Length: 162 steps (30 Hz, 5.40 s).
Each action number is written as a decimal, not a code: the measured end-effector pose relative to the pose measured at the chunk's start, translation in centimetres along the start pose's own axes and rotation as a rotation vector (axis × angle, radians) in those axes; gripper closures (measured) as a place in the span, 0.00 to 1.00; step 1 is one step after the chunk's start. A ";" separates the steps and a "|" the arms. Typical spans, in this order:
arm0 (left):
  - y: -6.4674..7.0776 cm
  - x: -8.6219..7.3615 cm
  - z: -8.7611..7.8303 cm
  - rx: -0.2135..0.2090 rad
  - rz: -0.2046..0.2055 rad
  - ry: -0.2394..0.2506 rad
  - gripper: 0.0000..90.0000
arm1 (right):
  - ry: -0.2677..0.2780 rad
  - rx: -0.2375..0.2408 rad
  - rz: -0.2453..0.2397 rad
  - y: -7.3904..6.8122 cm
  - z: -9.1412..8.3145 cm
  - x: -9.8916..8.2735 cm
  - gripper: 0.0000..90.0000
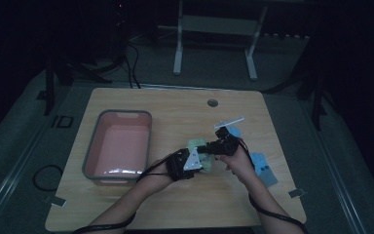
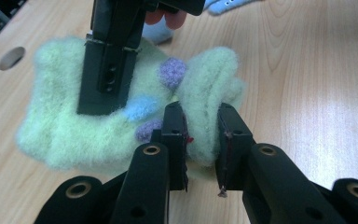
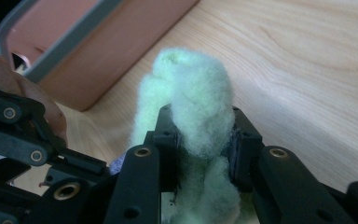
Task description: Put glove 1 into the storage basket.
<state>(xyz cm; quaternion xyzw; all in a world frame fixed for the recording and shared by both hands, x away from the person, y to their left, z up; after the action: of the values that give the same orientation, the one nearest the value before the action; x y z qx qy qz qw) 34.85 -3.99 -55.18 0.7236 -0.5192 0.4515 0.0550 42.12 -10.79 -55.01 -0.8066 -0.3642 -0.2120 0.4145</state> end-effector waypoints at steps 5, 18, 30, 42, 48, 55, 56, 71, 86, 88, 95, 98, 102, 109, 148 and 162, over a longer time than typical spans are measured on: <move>-0.6 0.2 -1.0 0.007 0.010 0.002 0.85 | 0.006 0.001 -0.022 -0.9 -0.1 0.9 0.78; -2.6 -0.4 -3.9 0.032 0.016 -0.014 0.85 | 0.008 0.029 -0.056 -3.3 1.1 3.6 0.78; -4.4 -1.6 -6.1 0.053 0.004 -0.030 0.85 | -0.012 0.059 -0.102 -5.2 3.1 6.1 0.78; -6.2 -3.2 -8.6 0.090 -0.006 -0.051 0.85 | -0.037 0.063 -0.149 -7.5 5.6 8.5 0.78; -7.1 -4.7 -10.2 0.112 -0.022 -0.063 0.85 | -0.053 0.080 -0.175 -8.9 7.5 9.8 0.78; -8.3 -6.9 -12.3 0.138 -0.039 -0.101 0.85 | -0.051 0.117 -0.183 -10.6 10.4 11.1 0.78; -8.5 -7.3 -12.6 0.140 -0.042 -0.108 0.85 | -0.051 0.117 -0.183 -10.6 10.4 11.1 0.78; -9.7 -13.4 -15.4 0.150 -0.098 -0.166 0.85 | -0.084 0.195 -0.163 -12.9 17.6 12.0 0.79; -10.1 -15.9 -11.5 0.059 -0.104 -0.267 0.85 | -0.190 0.095 -0.126 -9.1 20.6 10.6 0.75; -10.3 -15.9 -11.0 0.054 -0.110 -0.271 0.85 | -0.192 0.087 -0.124 -8.9 20.6 10.6 0.72; -10.7 -16.2 -9.5 0.023 -0.109 -0.316 0.84 | -0.182 0.012 -0.147 -7.9 19.8 10.6 0.52; -10.5 -16.1 -9.2 0.012 -0.093 -0.332 0.83 | -0.169 0.008 -0.151 -7.7 19.1 10.5 0.49; -10.0 -16.2 -8.9 -0.017 -0.097 -0.361 0.78 | -0.148 0.006 -0.147 -7.5 18.1 10.3 0.47; -10.3 -15.7 -9.3 0.004 -0.161 -0.330 0.45 | -0.105 0.038 -0.169 -8.2 15.3 9.9 0.42; -3.7 -3.8 -6.6 -0.050 -0.320 -0.050 0.04 | -0.028 0.052 -0.207 -5.4 3.1 3.1 0.21; -0.5 -2.8 -3.4 -0.089 -0.309 -0.034 0.04 | -0.026 0.005 -0.182 -2.4 -0.6 -0.7 0.19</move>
<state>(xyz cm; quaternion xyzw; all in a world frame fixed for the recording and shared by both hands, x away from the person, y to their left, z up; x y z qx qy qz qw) 33.10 0.06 -54.95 0.7993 -0.4220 0.4017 0.1471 39.80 -10.67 -53.88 -0.7719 -0.4420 -0.2372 0.3906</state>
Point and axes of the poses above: each handheld gripper's, and its own axes: z roughly forward along the jaws, x roughly out of its top, y roughly to its right, the point moved 9 cm from there along z, roughly forward along the jaws, and after that the axes turned 12 degrees about x, right-handed, at the moved point
